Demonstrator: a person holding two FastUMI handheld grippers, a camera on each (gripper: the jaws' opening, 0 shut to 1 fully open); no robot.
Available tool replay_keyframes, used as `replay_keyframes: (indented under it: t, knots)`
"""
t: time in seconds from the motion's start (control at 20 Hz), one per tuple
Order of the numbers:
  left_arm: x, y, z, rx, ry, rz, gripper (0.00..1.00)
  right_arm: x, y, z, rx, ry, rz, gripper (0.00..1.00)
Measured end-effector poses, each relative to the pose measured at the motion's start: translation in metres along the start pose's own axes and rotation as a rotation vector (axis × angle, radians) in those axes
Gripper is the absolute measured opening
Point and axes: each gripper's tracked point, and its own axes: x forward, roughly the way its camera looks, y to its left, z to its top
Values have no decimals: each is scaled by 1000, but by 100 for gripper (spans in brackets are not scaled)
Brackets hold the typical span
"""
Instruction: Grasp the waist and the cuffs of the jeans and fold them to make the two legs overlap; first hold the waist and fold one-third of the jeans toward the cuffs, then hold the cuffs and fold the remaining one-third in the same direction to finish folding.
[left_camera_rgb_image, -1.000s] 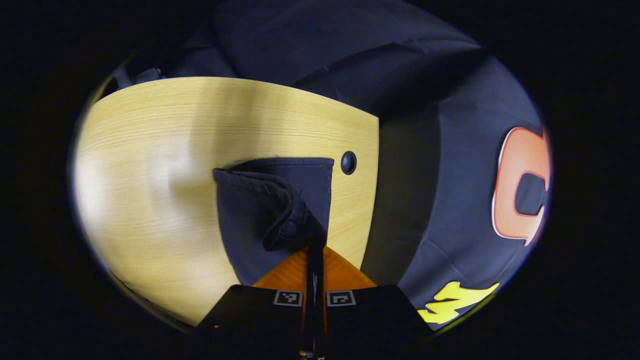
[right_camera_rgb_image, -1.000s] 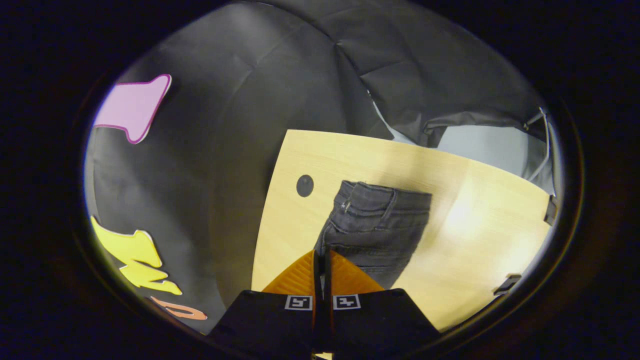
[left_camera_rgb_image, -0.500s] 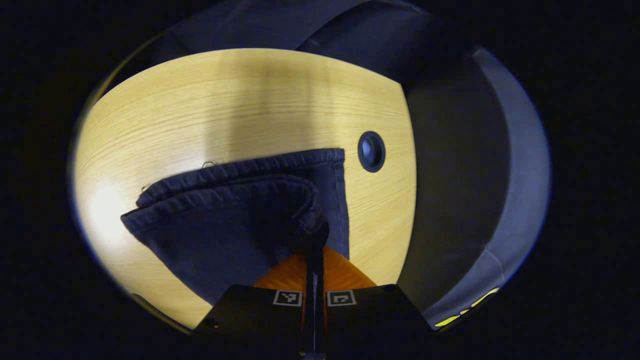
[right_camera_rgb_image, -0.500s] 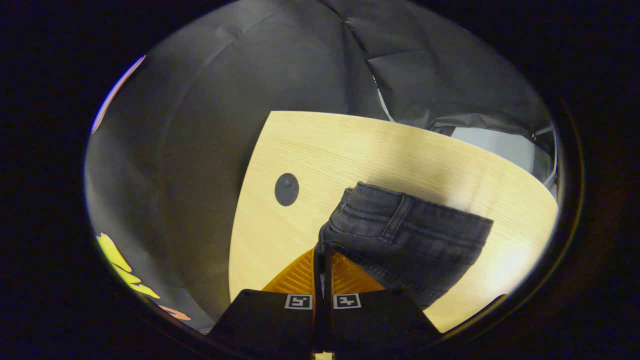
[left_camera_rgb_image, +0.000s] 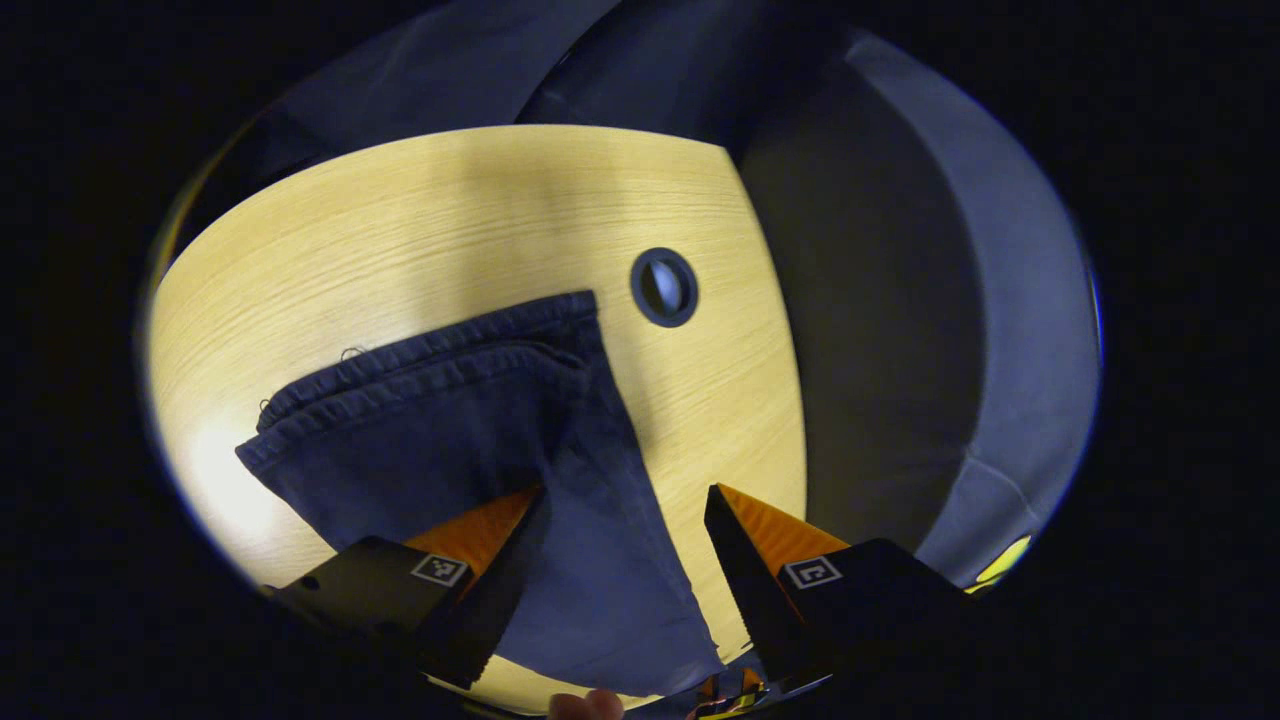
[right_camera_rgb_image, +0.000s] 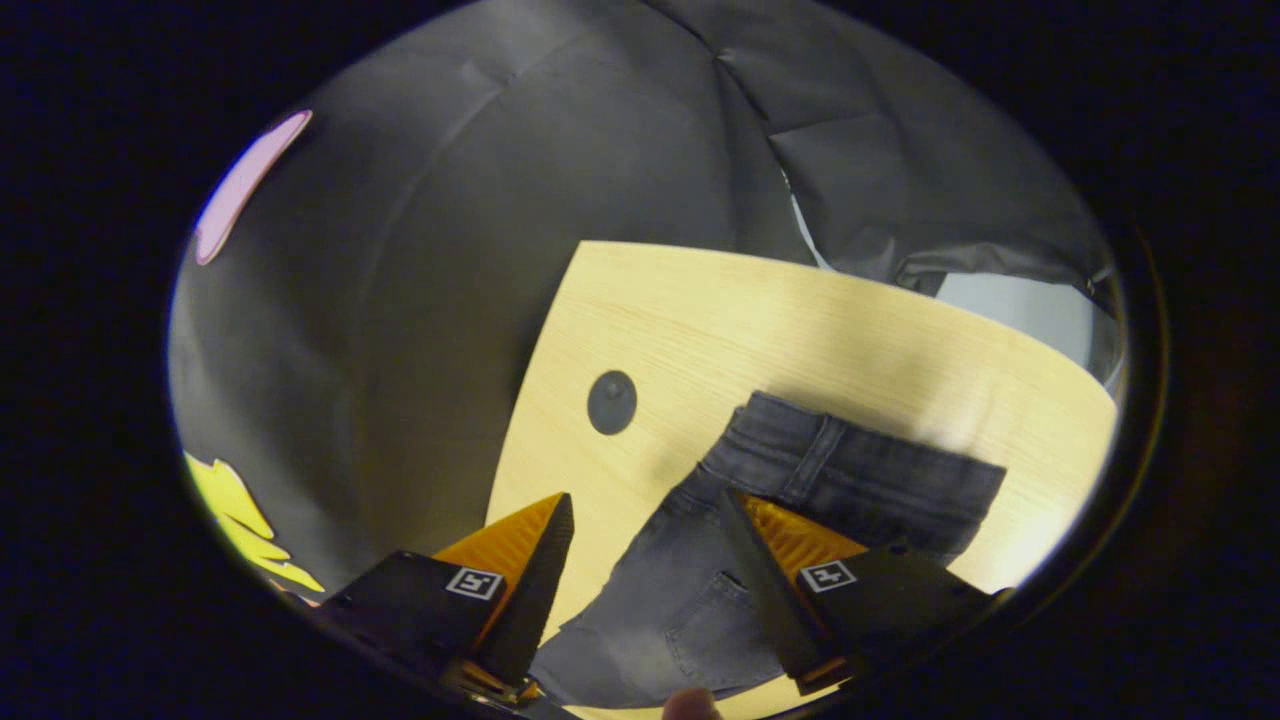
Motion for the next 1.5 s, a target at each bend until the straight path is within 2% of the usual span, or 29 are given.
replay_keyframes:
  t: [0.05, 0.15, 0.2, 0.3, 0.35, 0.4, 0.45, 0.5, 0.55, 0.7, 0.8, 0.9, 1.05, 1.3, 1.5]
  knots:
    - [-14, -11, 4, 22, -13, -8, 99, -7, 5, 2, -17, -17, 12, 84]
    - [-48, -41, 9, 80, -42, -33, 99, -28, 17, -1, -78, -28, 49, 100]
    - [-69, -59, 11, 116, -65, -58, 99, -42, 24, -3, -141, -44, 70, 92]
    - [-117, -100, 13, 239, -133, -112, 99, -74, 39, -10, -334, -103, 107, 93]
    - [-143, -119, -5, 327, -176, -142, 99, -93, 46, -15, -442, -146, 128, 93]
    - [-153, -120, -65, 426, -227, -167, 99, -116, 55, -21, -551, -200, 163, 93]
    - [-172, -125, -14, 516, -289, -193, 100, -136, 64, -30, -633, -240, 205, 93]
    - [-197, -139, -7, 586, -357, -223, 99, -160, 73, -41, -713, -285, 253, 93]
    - [-224, -151, -39, 638, -413, -265, 99, -182, 75, -47, -786, -339, 272, 93]
    - [-270, -149, -79, 746, -531, -343, 99, -229, 85, -72, -942, -480, 294, 93]
    - [-293, -134, -103, 808, -609, -357, 99, -257, 85, -89, -977, -551, 300, 93]
    - [-309, -118, -129, 859, -660, -368, 99, -278, 68, -105, -964, -598, 267, 93]
    - [-326, -96, -171, 925, -688, -373, 99, -305, 13, -112, -893, -626, 214, 92]
    - [-342, -84, -213, 1032, -747, -367, 98, -299, -32, -116, -838, -576, 169, 92]
    - [-338, -77, -219, 1077, -739, -312, 99, -275, -53, -102, -828, -539, 130, 92]
